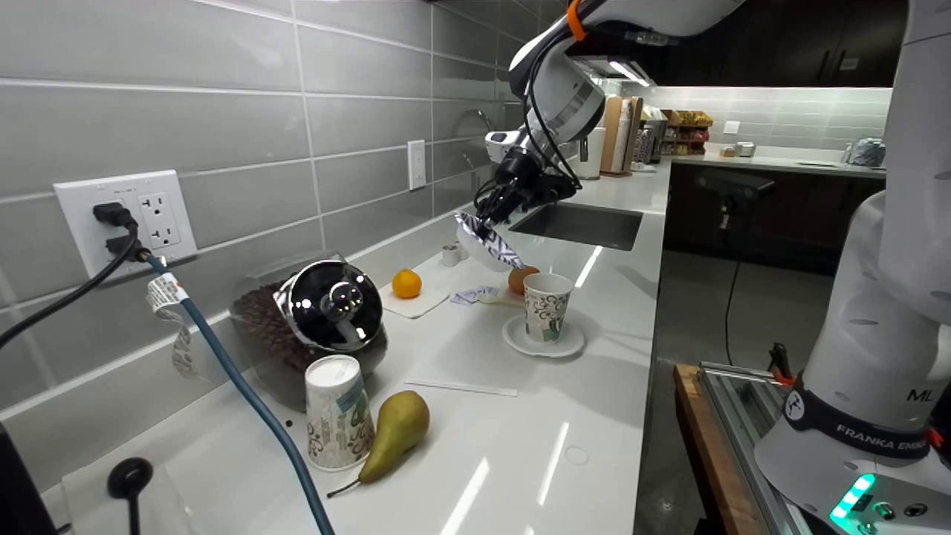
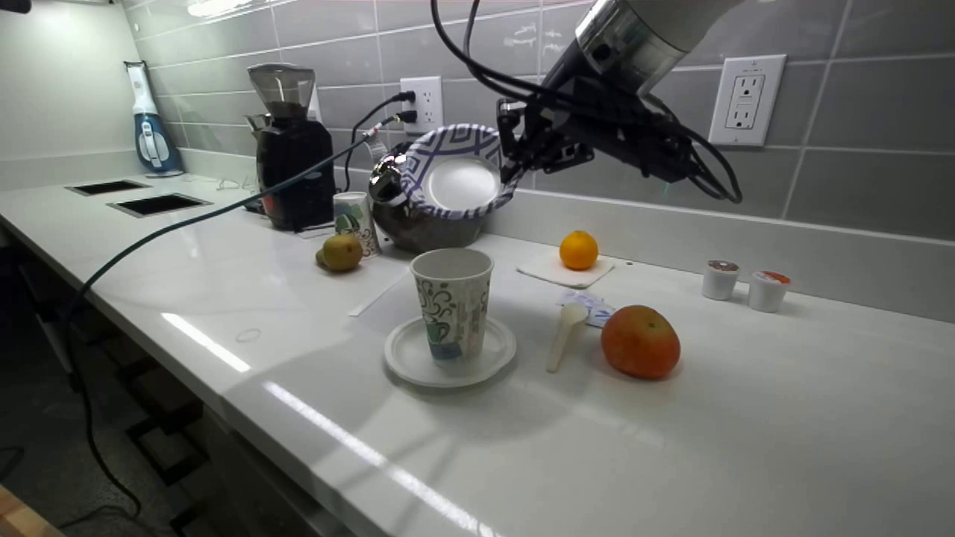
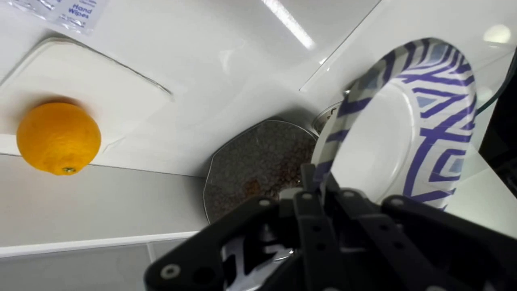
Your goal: Pour the contents in the bowl into the coffee cup.
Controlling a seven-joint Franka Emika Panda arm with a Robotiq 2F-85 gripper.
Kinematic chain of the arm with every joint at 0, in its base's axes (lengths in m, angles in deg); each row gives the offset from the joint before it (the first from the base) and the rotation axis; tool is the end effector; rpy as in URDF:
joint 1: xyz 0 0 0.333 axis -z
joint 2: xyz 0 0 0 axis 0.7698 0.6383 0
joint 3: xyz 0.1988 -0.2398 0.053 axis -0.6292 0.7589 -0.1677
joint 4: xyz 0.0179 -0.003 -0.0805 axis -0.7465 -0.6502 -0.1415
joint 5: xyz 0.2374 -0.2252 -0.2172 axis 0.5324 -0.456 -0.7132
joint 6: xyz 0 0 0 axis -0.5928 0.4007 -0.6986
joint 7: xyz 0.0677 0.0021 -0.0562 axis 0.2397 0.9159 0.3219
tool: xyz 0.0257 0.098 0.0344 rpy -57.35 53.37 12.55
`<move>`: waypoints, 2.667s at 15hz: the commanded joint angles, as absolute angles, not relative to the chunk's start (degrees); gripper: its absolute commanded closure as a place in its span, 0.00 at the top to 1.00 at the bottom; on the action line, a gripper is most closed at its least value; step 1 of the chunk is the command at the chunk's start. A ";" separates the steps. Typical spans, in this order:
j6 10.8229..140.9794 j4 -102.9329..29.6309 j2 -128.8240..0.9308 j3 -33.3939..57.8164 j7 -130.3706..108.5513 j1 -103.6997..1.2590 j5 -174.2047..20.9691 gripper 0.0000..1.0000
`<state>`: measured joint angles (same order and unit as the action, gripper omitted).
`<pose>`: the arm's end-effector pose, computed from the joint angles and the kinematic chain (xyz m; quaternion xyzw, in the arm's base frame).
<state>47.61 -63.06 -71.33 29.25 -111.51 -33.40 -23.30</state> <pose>0.4682 -0.2841 0.3539 -0.8818 -0.2667 -0.2634 0.2863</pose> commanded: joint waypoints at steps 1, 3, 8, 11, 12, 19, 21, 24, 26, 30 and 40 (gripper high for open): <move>47.37 -61.67 -70.29 27.48 -108.63 -32.04 -23.30 0.01; 46.96 -59.95 -68.96 26.95 -104.21 -32.31 -23.91 0.01; 46.63 -54.66 -64.49 24.76 -91.15 -32.84 -25.00 0.01; 48.08 -52.07 -61.40 23.26 -85.61 -33.14 -25.35 0.01; 48.34 -51.38 -60.29 22.83 -84.03 -33.17 -25.64 0.01; 51.90 -48.01 -53.13 20.73 -74.05 -33.01 -30.05 0.01; 53.01 -47.53 -51.68 20.18 -71.49 -33.06 -31.96 0.01; 55.27 -47.58 -50.86 19.59 -67.28 -33.13 -35.54 0.03; 56.95 -48.45 -51.56 19.07 -65.33 -33.15 -37.99 0.02; 57.48 -48.72 -52.26 17.92 -62.34 -32.76 -42.64 0.23; 68.82 -56.43 -61.37 18.89 -58.45 -32.11 -51.61 0.97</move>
